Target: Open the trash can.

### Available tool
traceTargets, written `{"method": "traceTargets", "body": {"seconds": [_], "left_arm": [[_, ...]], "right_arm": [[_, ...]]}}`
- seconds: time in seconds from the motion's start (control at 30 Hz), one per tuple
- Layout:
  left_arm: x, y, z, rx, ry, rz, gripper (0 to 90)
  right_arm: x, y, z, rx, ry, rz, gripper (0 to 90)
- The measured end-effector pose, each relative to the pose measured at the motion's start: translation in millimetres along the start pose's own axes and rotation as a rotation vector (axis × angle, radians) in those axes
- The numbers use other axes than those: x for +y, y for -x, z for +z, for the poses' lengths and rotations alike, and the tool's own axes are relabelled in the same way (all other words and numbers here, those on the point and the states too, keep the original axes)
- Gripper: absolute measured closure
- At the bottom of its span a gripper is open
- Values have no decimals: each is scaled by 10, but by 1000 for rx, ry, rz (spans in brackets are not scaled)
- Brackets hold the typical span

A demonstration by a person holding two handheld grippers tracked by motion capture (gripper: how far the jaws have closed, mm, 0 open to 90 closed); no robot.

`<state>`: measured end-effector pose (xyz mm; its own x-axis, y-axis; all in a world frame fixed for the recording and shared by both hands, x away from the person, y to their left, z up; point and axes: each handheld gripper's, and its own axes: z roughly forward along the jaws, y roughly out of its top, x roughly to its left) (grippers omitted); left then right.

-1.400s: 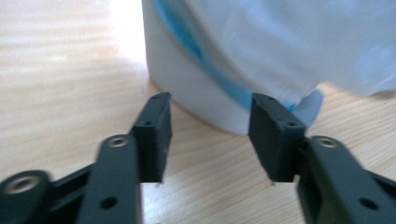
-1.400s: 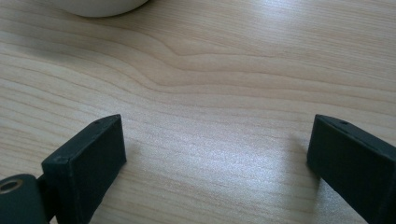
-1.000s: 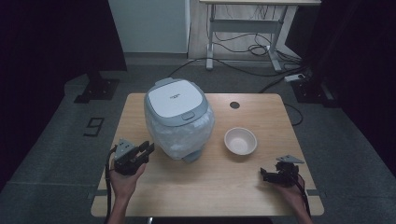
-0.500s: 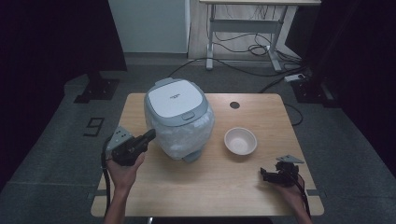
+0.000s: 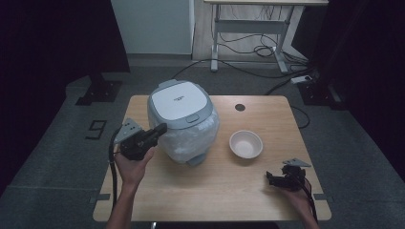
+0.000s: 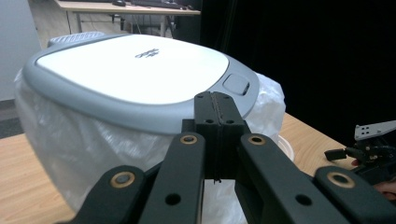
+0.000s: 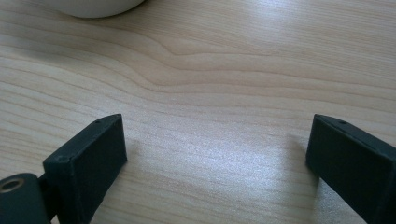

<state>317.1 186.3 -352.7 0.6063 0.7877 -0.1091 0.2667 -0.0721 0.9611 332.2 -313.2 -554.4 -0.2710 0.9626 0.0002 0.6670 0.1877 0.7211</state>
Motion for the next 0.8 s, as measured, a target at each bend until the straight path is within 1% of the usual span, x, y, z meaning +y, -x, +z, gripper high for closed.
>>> {"method": "traceTargets", "body": {"seconds": [0.17,0.4,0.47,0.53,0.63,0.8], "left_arm": [[71,43,111,-12,-9,12,897],[175,76,270,-37,-18,10,897],[213,94,317,-36,-26,19,896],[246,113,359,-25,-40,39,897],[287,118,428,-33,-54,45,897],[292,117,504,-42,-67,35,897]], "right_arm": [[0,0,0,0,0,0,44],[0,0,0,0,0,0,43],[0,0,0,0,1,0,44],[0,1,0,0,1,-1,44],[0,0,0,-1,0,0,43],[0,0,0,-1,0,0,44]]}}
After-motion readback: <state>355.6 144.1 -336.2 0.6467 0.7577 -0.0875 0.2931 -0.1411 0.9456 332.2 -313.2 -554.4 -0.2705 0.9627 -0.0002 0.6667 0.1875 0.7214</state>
